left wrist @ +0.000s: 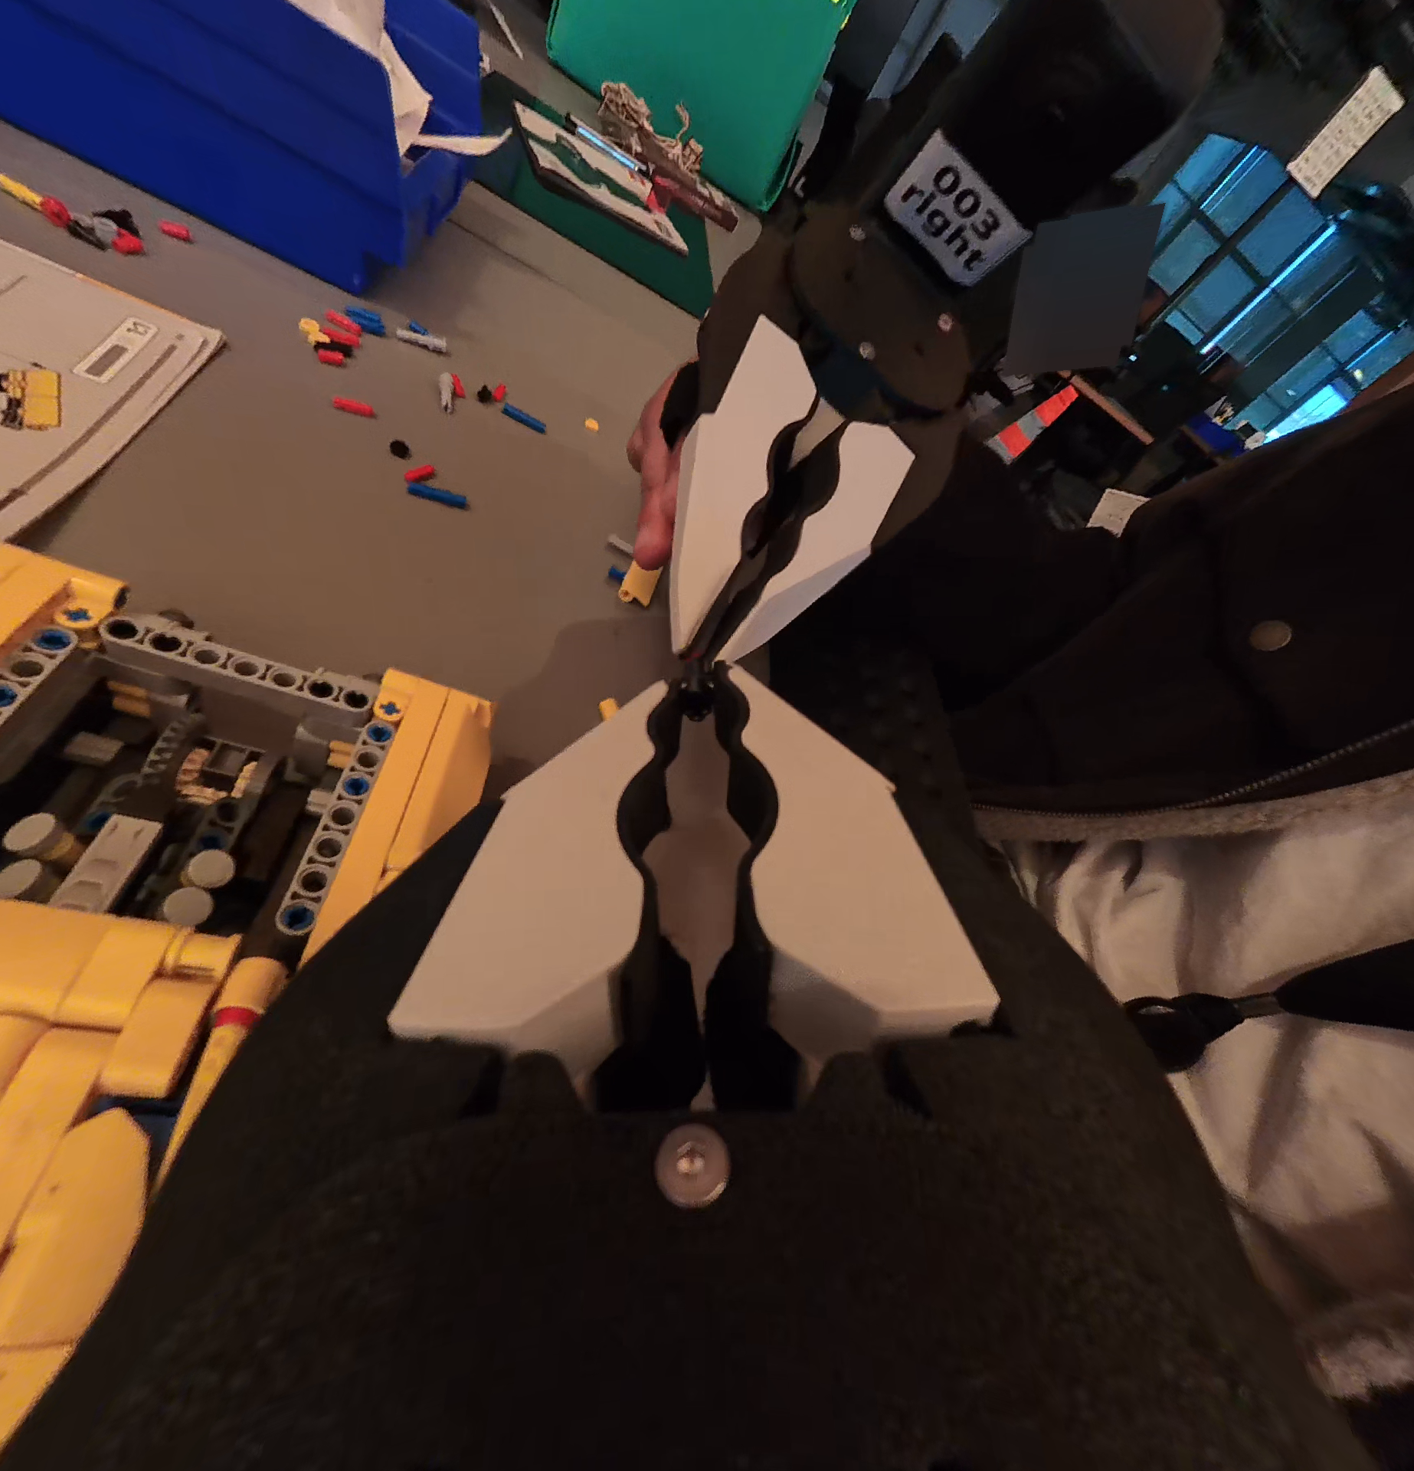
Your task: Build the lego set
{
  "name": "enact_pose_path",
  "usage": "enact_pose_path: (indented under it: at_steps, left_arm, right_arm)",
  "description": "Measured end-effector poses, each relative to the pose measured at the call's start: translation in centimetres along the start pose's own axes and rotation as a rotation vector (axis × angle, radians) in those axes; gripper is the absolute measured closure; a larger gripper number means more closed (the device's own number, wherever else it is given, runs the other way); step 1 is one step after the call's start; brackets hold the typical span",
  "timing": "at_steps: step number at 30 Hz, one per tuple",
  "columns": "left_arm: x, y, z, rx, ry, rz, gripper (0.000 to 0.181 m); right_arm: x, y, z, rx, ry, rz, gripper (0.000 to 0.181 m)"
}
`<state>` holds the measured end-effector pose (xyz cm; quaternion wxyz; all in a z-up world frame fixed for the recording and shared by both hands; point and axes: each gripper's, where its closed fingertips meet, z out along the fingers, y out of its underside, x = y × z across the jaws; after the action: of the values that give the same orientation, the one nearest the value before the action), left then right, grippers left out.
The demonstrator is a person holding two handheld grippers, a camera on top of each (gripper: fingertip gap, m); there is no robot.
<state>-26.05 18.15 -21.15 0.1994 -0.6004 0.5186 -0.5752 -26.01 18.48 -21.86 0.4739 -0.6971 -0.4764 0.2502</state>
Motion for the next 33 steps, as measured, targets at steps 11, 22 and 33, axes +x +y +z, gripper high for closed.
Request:
enact_pose_path:
  at_steps: [11,22,33]
  left_arm:
    - [1.6,-2.4,-1.3,0.145,0.123,-0.038,0.174]
    - [6.1,-5.6,-3.5,0.355,0.252,0.190,0.174]
    - [5.8,-5.3,-3.2,0.329,0.231,0.198,0.174]
  right_arm:
    - [-0.4,-2.7,-1.0,0.193,-0.106,0.173,0.157]
    - [-2.2,-8.4,-2.1,0.484,-0.278,0.351,0.166]
    - [-1.7,-8.4,-2.4,0.495,-0.262,0.366,0.175]
